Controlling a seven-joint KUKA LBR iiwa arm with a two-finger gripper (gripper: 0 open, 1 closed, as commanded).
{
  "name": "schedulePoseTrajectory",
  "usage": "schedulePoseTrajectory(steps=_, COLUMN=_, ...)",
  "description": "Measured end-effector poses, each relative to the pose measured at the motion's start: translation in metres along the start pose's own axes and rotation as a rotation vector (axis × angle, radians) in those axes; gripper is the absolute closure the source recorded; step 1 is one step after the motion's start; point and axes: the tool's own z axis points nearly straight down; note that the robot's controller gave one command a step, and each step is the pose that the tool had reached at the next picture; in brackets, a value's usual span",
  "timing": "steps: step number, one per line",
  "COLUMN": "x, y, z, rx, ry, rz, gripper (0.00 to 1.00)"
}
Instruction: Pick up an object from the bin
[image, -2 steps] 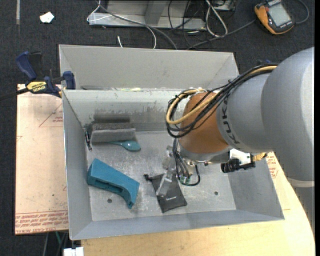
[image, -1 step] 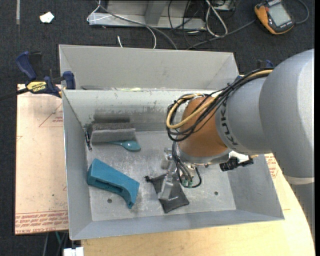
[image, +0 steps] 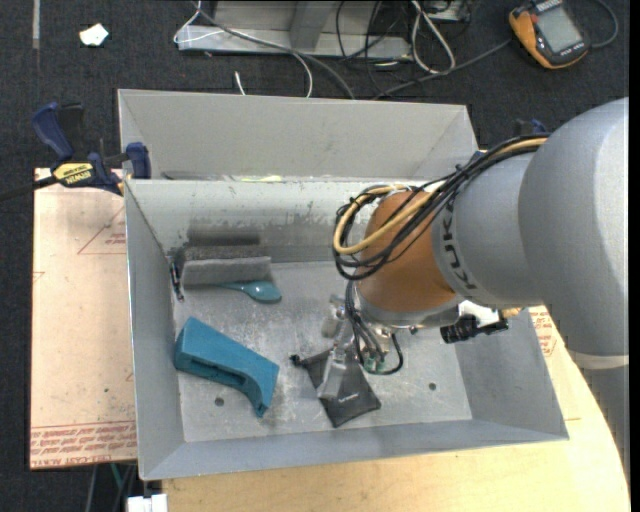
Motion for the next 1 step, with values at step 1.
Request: schedulePoseTrajectory(steps=1, x=-0.0002, y=0.0011, z=-0.0006, rx=-0.001, ry=-0.005, rz=0.041, gripper=0.0)
